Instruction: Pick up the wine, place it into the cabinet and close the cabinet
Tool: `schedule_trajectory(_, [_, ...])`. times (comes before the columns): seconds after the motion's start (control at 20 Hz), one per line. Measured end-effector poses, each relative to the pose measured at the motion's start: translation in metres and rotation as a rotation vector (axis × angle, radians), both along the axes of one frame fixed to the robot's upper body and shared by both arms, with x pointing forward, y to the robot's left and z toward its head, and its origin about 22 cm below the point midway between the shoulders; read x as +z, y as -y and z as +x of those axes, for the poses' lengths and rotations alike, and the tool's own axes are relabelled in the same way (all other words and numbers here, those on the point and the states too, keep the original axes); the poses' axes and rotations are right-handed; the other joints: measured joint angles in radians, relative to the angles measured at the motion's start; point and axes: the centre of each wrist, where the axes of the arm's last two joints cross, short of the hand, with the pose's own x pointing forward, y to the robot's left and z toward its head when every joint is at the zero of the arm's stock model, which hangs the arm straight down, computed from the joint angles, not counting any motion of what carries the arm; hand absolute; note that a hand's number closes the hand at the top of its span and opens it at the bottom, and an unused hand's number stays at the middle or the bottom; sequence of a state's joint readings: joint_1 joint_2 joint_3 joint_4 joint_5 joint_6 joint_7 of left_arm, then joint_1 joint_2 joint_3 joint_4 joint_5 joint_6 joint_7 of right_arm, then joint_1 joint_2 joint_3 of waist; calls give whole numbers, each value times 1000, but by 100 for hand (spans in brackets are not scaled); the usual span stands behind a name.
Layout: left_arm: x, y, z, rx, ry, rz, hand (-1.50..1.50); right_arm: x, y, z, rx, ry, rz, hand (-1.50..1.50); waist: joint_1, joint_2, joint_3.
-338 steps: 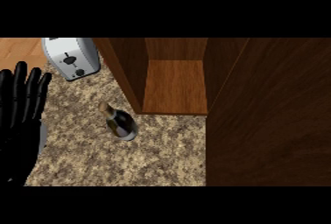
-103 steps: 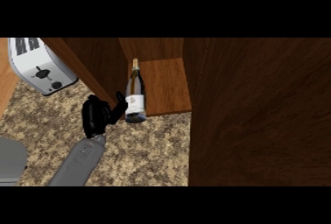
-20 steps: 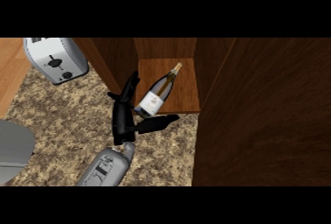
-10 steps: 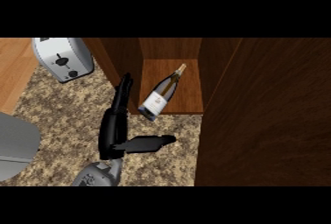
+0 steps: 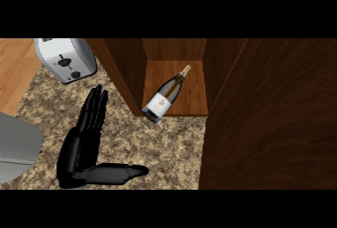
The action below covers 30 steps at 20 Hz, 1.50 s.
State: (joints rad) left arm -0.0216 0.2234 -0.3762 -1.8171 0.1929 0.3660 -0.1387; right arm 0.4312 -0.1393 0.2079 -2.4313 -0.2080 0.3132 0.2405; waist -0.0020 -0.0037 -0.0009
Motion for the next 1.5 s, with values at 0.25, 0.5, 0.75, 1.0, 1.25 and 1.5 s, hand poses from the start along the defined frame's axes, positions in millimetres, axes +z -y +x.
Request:
schedule_trajectory(0.25, [2, -31, -18, -88, -1, -13, 150, -3, 0, -2, 136, -15, -93, 150, 1, -1, 0])
schedule_trajectory(0.5, [2, -60, -28, -131, -2, -29, 150, -3, 9, -5, 172, -2, -157, 150, 0, 0, -1])
schedule_trajectory(0.75, [1, -85, -24, -145, 6, -30, 150, -2, 7, -4, 200, 13, -155, 150, -1, 3, 0])
schedule_trajectory(1.0, [-6, -108, -30, -156, 6, -27, 150, 0, -3, 1, 250, -2, -145, 150, 6, 5, 0])
schedule_trajectory(1.25, [-1, -124, -36, -154, 10, -26, 150, 2, -18, 5, 338, -7, -123, 150, 12, 5, 0])
schedule_trajectory(1.5, [5, -138, -40, -162, 8, -23, 150, 9, -35, 12, 400, -9, -119, 150, 16, 7, 2])
